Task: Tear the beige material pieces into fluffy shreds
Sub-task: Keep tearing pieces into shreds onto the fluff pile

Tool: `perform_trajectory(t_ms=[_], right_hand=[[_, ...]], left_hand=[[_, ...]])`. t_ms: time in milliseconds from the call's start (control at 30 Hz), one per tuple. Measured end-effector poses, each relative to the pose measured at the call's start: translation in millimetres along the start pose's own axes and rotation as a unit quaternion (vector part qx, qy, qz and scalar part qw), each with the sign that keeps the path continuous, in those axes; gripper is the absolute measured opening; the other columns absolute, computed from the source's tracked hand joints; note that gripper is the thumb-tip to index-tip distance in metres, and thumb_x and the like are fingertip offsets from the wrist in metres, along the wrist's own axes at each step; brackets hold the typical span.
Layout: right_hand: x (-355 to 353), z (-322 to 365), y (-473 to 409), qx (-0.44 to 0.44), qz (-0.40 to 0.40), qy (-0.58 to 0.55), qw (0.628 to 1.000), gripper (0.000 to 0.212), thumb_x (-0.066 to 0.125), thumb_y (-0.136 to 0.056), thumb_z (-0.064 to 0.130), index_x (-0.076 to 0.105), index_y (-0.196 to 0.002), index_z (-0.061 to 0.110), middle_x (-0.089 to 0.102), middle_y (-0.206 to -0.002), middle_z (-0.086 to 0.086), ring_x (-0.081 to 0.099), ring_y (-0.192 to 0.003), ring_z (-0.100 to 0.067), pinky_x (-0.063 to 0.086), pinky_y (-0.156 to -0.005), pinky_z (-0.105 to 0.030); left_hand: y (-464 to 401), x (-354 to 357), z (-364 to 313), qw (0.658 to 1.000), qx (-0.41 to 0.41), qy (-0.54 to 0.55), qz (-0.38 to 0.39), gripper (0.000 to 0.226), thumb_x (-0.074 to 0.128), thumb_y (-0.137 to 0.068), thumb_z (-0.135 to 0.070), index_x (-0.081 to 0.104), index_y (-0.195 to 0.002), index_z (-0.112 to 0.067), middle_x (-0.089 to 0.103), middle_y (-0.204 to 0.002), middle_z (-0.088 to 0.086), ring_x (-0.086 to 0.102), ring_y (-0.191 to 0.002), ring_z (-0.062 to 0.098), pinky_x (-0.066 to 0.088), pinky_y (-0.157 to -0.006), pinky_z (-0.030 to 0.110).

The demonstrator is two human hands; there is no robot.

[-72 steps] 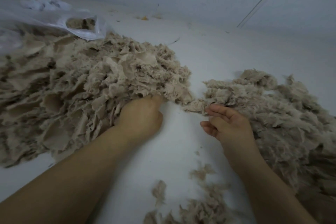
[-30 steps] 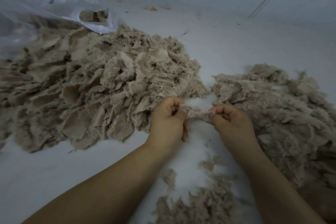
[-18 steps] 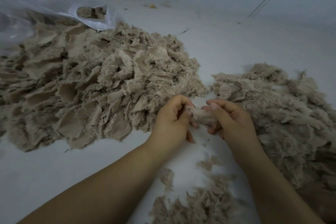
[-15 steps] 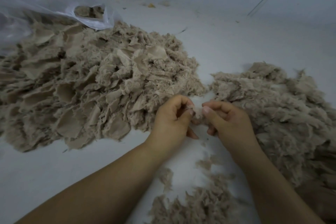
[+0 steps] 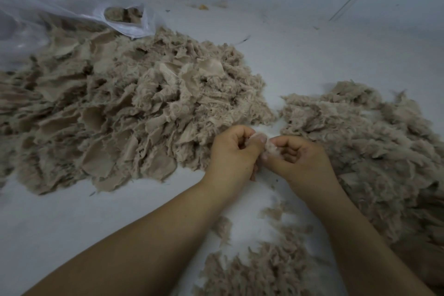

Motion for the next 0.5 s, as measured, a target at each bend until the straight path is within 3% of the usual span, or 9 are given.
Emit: perform_trajectory(t_ms=[67,133,200,300,400,500], right_hand=[[-0.5,-0.5,-0.2,0.003,0.001,0.002,1.000,0.012,0.074,-0.089,0.014,0.074,-0.077,0.015,0.071,-0.072,-0.009,0.065,-0.070,-0.036,0.056,-0.063,-0.045],[-1.5,-0.8,-0.6,0.010,-0.014,-0.010,1.000,0.024,0.067,-0.095,0.018,0.073,-0.071,0.014,0.067,-0.066,-0.011,0.060,-0.061,-0.028,0.054,-0.061,-0.042],[-2.8,-0.4,-0.7,0.026,-0.033,-0.033,0.999,0.030,0.063,-0.097,0.016,0.075,-0.070,0.016,0.069,-0.068,-0.009,0.064,-0.066,-0.020,0.060,-0.068,-0.042],[-3.3,-2.1,-1.2,0.030,-0.046,-0.056,0.997,0.028,0.060,-0.099,0.015,0.077,-0.077,0.011,0.071,-0.079,-0.021,0.067,-0.078,-0.041,0.059,-0.079,-0.057],[-3.9,-2.9,-0.9,0.032,-0.043,-0.078,0.995,0.024,0.060,-0.099,0.017,0.081,-0.089,0.019,0.077,-0.086,-0.011,0.074,-0.086,-0.031,0.061,-0.081,-0.047],[-4.7,-3.3,-1.0,0.045,-0.060,-0.109,0.991,0.024,0.061,-0.098,0.016,0.081,-0.087,0.023,0.078,-0.088,-0.007,0.075,-0.087,-0.026,0.061,-0.079,-0.038]], left_hand=[[1.4,-0.3,-0.6,1.000,0.012,-0.011,0.012,0.024,0.061,-0.096,-0.014,0.062,-0.076,0.000,0.053,-0.052,0.007,0.047,-0.043,0.016,0.042,-0.042,0.027],[2.1,-1.9,-0.3,1.000,0.018,-0.014,0.009,0.021,0.062,-0.096,-0.014,0.065,-0.077,-0.003,0.054,-0.053,0.006,0.047,-0.045,0.016,0.044,-0.043,0.027],[1.2,-1.6,1.4,1.000,0.014,-0.023,0.008,0.016,0.063,-0.095,-0.013,0.066,-0.080,-0.007,0.055,-0.054,0.002,0.050,-0.047,0.014,0.045,-0.044,0.028],[-1.2,3.0,4.7,0.998,-0.015,-0.053,0.019,0.012,0.068,-0.090,-0.014,0.062,-0.080,-0.010,0.056,-0.057,-0.001,0.052,-0.047,0.011,0.046,-0.044,0.026],[-5.6,4.2,5.2,0.996,-0.038,-0.082,0.029,0.013,0.067,-0.085,-0.009,0.060,-0.078,0.000,0.053,-0.052,0.001,0.051,-0.043,0.013,0.045,-0.042,0.026],[-7.0,3.0,3.0,0.996,-0.053,-0.061,0.021,0.007,0.059,-0.083,0.004,0.061,-0.077,-0.001,0.053,-0.053,0.007,0.049,-0.040,0.013,0.045,-0.040,0.024]])
Point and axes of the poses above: each hand's wrist, its own y-axis away from the middle knuckle, its own x-axis out of the palm, z = x × y, the point moved 3 cm from there along -y, towards the middle knuckle
